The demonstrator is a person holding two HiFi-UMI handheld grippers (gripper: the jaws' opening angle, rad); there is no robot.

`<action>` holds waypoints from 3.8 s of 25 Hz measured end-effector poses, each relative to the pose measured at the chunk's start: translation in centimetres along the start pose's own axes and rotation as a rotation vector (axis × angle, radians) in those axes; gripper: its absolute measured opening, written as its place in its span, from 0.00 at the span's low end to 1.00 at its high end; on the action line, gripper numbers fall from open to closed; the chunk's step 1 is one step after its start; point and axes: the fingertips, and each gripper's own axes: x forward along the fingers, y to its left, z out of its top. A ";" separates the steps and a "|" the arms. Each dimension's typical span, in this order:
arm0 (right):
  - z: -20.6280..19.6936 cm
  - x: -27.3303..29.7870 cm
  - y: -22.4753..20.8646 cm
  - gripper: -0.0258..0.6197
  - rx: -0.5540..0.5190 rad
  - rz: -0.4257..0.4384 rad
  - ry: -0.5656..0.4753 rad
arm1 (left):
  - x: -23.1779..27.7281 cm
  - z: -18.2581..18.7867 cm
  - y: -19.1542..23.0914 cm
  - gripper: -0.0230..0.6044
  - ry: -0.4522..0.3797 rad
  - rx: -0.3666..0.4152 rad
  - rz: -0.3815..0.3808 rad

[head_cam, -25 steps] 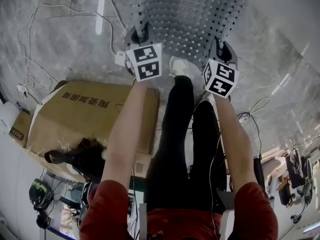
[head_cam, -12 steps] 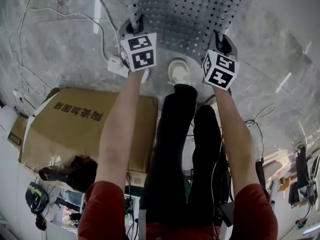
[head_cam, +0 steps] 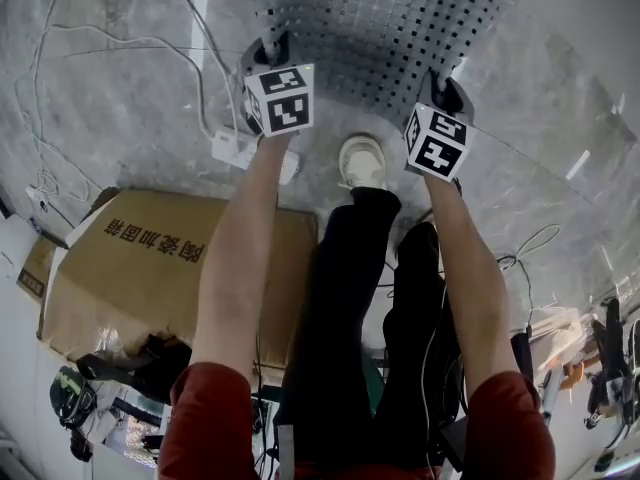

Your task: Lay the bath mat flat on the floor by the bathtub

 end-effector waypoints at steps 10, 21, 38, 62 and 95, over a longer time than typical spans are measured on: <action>-2.6 1.6 -1.9 0.28 0.067 -0.036 0.041 | 3.2 -1.6 2.1 0.28 0.091 0.015 0.014; -3.9 2.6 -3.3 0.42 0.100 -0.047 0.085 | 4.3 -2.8 4.5 0.54 0.139 -0.046 -0.008; 1.3 -5.3 -3.5 0.47 0.134 -0.059 0.055 | -6.6 -1.8 2.8 0.57 0.140 -0.130 -0.013; 10.5 -29.0 -6.0 0.47 0.140 -0.016 -0.008 | -33.1 6.7 -10.9 0.57 0.036 -0.162 -0.147; 27.6 -81.1 -21.8 0.47 0.104 0.060 -0.766 | -78.1 33.3 -32.2 0.57 -0.689 0.120 -0.280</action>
